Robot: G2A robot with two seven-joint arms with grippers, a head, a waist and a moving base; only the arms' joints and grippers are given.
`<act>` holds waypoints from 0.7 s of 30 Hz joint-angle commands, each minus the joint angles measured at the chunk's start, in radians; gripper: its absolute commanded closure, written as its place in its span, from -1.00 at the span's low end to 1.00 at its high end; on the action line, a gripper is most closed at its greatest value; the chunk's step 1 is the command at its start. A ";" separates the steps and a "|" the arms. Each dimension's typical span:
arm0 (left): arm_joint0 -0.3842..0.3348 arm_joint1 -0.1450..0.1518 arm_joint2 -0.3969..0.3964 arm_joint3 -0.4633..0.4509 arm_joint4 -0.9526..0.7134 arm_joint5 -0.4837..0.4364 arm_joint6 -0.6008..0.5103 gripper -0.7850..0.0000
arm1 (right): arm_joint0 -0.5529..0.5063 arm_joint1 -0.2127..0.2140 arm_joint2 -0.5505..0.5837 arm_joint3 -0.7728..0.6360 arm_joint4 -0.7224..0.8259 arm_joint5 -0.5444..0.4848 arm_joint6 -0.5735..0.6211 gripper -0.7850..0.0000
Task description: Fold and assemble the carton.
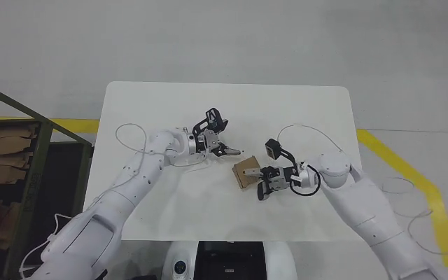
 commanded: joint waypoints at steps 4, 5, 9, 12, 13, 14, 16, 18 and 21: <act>0.025 0.019 -0.050 -0.033 0.005 -0.004 0.025 -1.00 | -0.077 0.033 0.124 -0.051 -0.020 -0.038 -0.072 -1.00; 0.031 0.023 -0.062 -0.042 0.007 -0.007 0.031 -1.00 | -0.098 0.039 0.151 -0.065 -0.023 -0.052 -0.090 -1.00; 0.059 0.045 -0.118 -0.078 0.023 -0.022 0.050 -1.00 | -0.180 0.063 0.257 -0.111 -0.055 -0.092 -0.175 -1.00; 0.086 0.063 -0.168 -0.105 0.030 -0.026 0.063 -1.00 | -0.230 0.076 0.325 -0.139 -0.072 -0.126 -0.223 -1.00; 0.094 0.069 -0.184 -0.115 0.034 -0.027 0.063 -1.00 | -0.244 0.079 0.345 -0.145 -0.077 -0.136 -0.239 -1.00; 0.103 0.074 -0.200 -0.125 0.037 -0.028 0.063 -1.00 | -0.255 0.082 0.364 -0.151 -0.078 -0.150 -0.251 -1.00; 0.118 0.084 -0.229 -0.142 0.035 -0.038 0.059 -1.00 | -0.272 0.086 0.398 -0.156 -0.084 -0.179 -0.278 -1.00; 0.129 0.092 -0.255 -0.156 0.034 -0.037 0.049 -1.00 | -0.285 0.090 0.431 -0.160 -0.096 -0.211 -0.313 -1.00; 0.146 0.102 -0.292 -0.178 0.025 -0.027 0.031 -1.00 | -0.313 0.093 0.478 -0.172 -0.114 -0.260 -0.395 -1.00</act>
